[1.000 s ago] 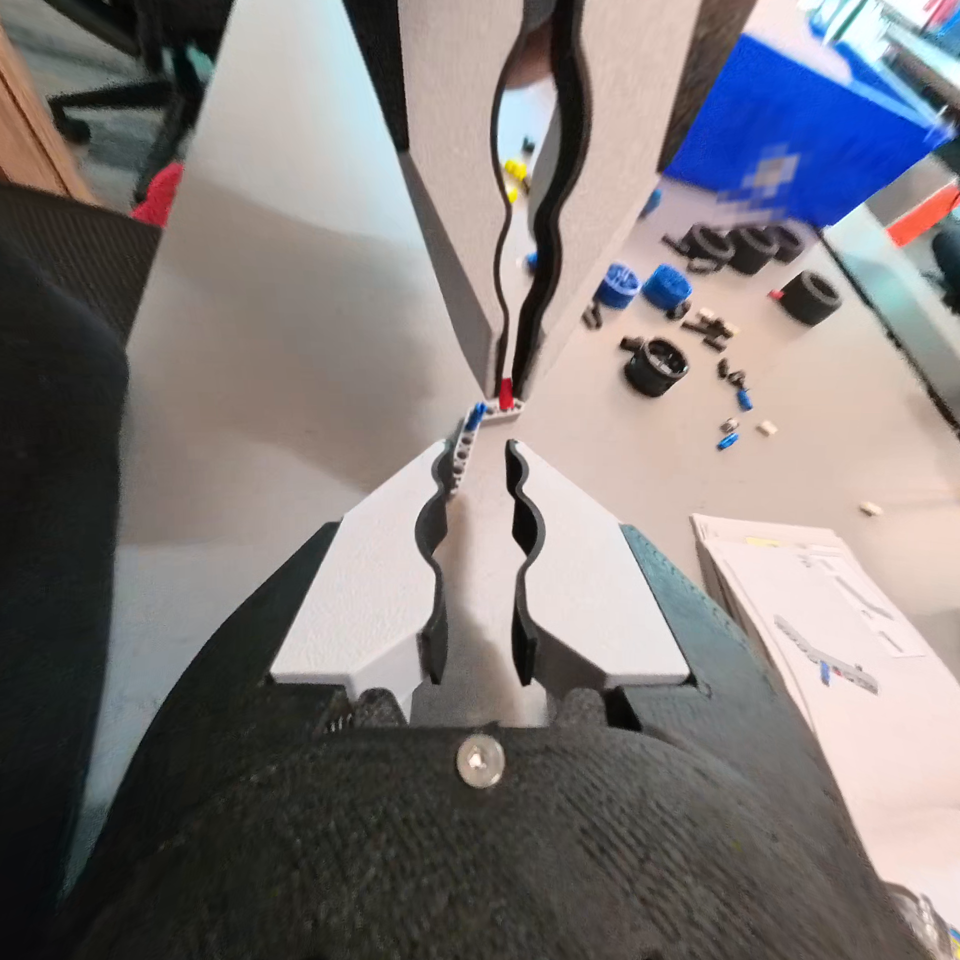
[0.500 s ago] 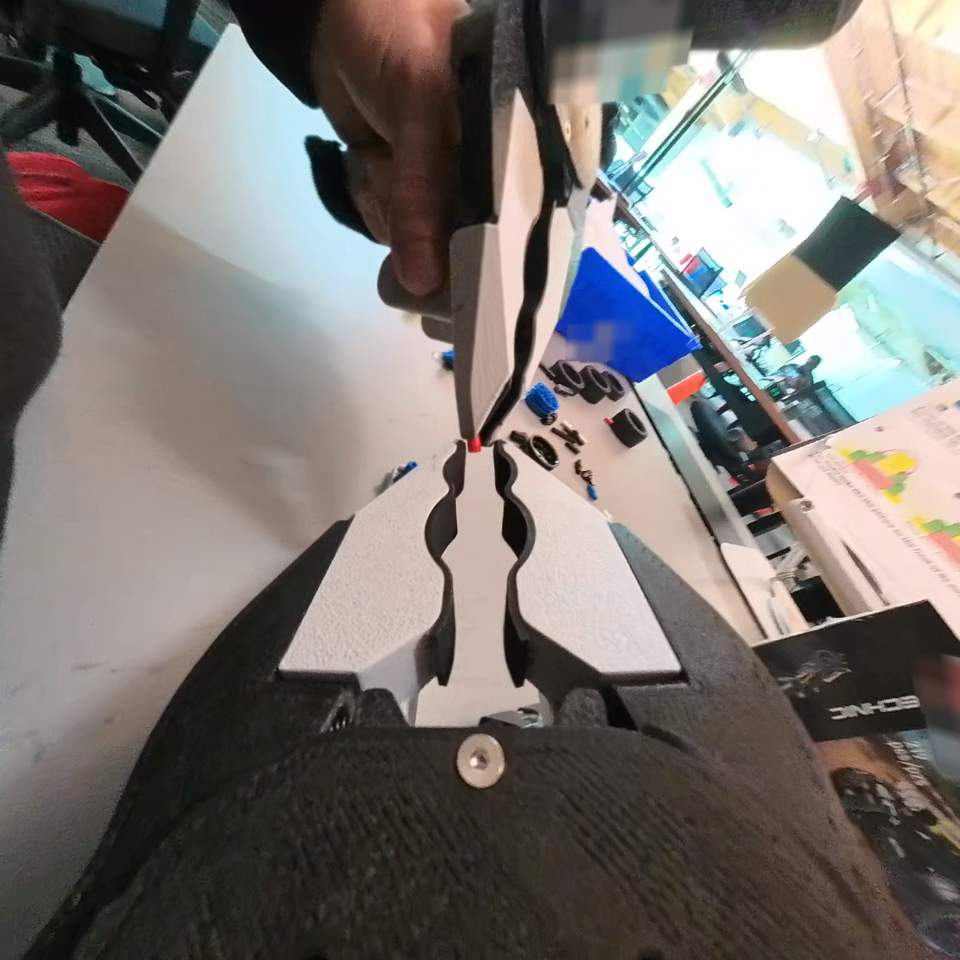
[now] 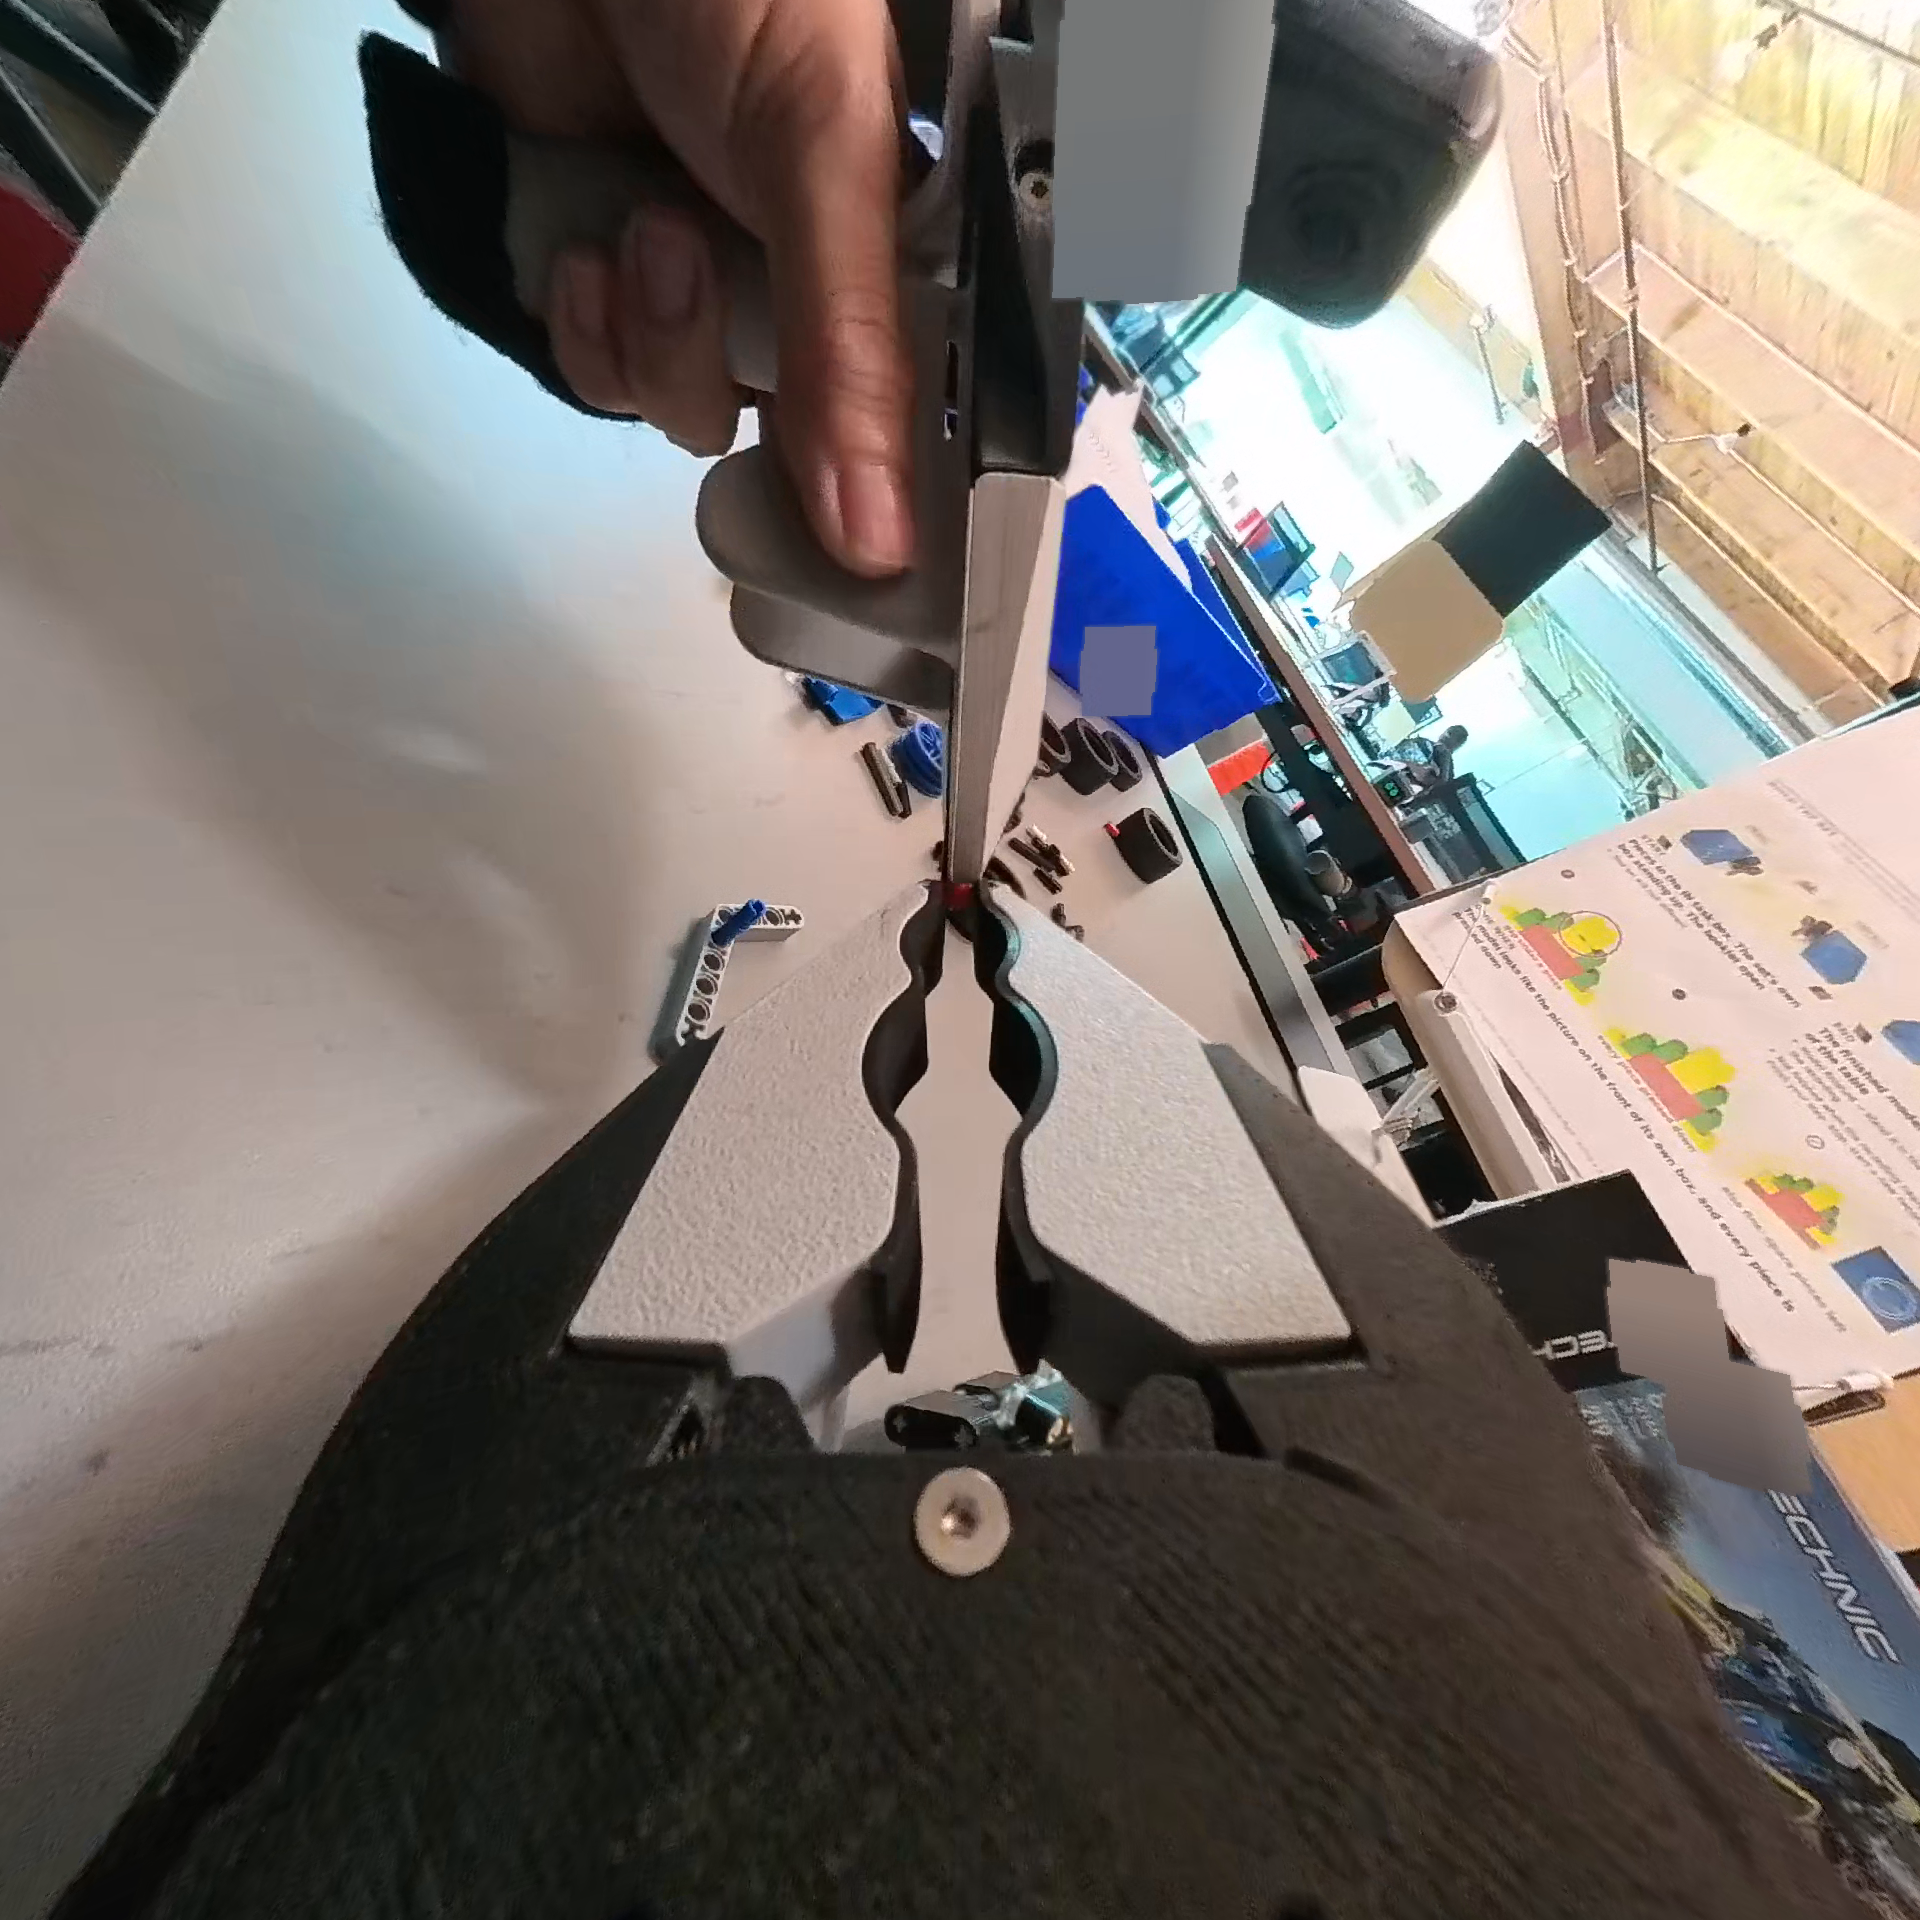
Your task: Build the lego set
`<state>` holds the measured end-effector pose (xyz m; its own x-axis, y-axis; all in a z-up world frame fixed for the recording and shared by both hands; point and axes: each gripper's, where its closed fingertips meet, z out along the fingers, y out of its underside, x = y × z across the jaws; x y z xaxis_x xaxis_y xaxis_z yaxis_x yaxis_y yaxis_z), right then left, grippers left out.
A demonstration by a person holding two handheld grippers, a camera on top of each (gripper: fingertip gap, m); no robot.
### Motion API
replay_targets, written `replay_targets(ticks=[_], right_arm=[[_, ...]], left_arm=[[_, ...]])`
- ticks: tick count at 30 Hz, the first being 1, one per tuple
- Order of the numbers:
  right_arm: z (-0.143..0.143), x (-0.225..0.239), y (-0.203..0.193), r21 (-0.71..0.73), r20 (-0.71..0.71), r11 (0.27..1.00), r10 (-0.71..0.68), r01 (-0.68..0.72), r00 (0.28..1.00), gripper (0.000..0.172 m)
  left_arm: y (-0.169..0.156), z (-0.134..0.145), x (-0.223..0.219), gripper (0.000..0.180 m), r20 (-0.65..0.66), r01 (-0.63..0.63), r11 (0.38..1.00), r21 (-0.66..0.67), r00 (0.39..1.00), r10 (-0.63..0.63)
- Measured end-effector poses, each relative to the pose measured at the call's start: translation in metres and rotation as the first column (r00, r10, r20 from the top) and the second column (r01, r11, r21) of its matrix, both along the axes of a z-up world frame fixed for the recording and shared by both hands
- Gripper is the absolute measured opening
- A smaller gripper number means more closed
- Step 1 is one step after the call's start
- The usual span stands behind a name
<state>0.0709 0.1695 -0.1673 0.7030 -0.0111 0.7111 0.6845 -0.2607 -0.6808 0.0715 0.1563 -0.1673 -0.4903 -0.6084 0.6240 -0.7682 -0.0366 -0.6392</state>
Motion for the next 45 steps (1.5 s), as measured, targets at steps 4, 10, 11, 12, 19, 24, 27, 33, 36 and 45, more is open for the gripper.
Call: replay_targets(ticks=[4, 10, 11, 12, 19, 24, 27, 33, 36, 45], right_arm=[[-0.001, 0.006, -0.001, -0.001, -0.050, 1.000, -0.022, 0.022, 0.999, 0.001], [-0.001, 0.004, 0.000, -0.004, -0.026, 1.000, -0.019, 0.019, 0.999, 0.001], [-0.001, 0.004, 0.000, -0.001, -0.027, 1.000, -0.019, 0.019, 0.999, 0.001], [-0.001, 0.004, 0.000, -0.002, -0.031, 1.000, -0.019, 0.019, 0.999, 0.001], [-0.004, 0.004, 0.001, -0.019, -0.037, 1.000, -0.021, 0.021, 0.999, 0.002], [-0.006, 0.004, 0.001, -0.026, -0.041, 0.999, -0.021, 0.020, 0.999, 0.001], [-0.005, 0.004, 0.001, -0.025, -0.037, 0.999, -0.026, 0.025, 0.999, 0.001], [-0.007, 0.004, 0.001, -0.031, -0.046, 0.999, -0.024, 0.022, 0.999, 0.001], [-0.007, 0.003, 0.002, -0.032, -0.047, 0.999, -0.017, 0.016, 0.999, 0.001], [-0.012, 0.002, 0.003, -0.046, -0.102, 0.999, -0.002, -0.002, 0.995, 0.001]], left_arm=[[0.004, 0.000, 0.000, 0.003, 0.015, -0.018, 1.000, 0.016, 1.000, 0.017], [0.006, 0.001, 0.002, 0.001, 0.023, -0.032, 0.999, 0.026, 0.999, 0.031], [0.006, 0.001, 0.002, 0.001, 0.021, -0.036, 0.999, 0.019, 0.999, 0.036], [0.006, 0.001, 0.002, 0.002, 0.019, -0.036, 0.999, 0.016, 0.999, 0.035], [0.005, -0.002, 0.002, 0.001, 0.046, -0.017, 0.997, 0.075, 0.999, 0.014], [0.006, -0.004, 0.002, 0.001, 0.059, -0.013, 0.994, 0.106, 0.998, 0.007], [0.005, -0.004, 0.003, 0.001, 0.066, -0.017, 0.995, 0.103, 0.998, 0.010], [0.005, -0.005, 0.003, 0.001, 0.074, -0.022, 0.995, 0.098, 0.997, 0.015], [0.005, -0.006, 0.002, 0.001, 0.082, -0.013, 0.994, 0.108, 0.997, 0.004], [0.008, -0.010, 0.002, 0.001, 0.216, 0.019, 0.953, 0.302, 0.972, -0.088]])
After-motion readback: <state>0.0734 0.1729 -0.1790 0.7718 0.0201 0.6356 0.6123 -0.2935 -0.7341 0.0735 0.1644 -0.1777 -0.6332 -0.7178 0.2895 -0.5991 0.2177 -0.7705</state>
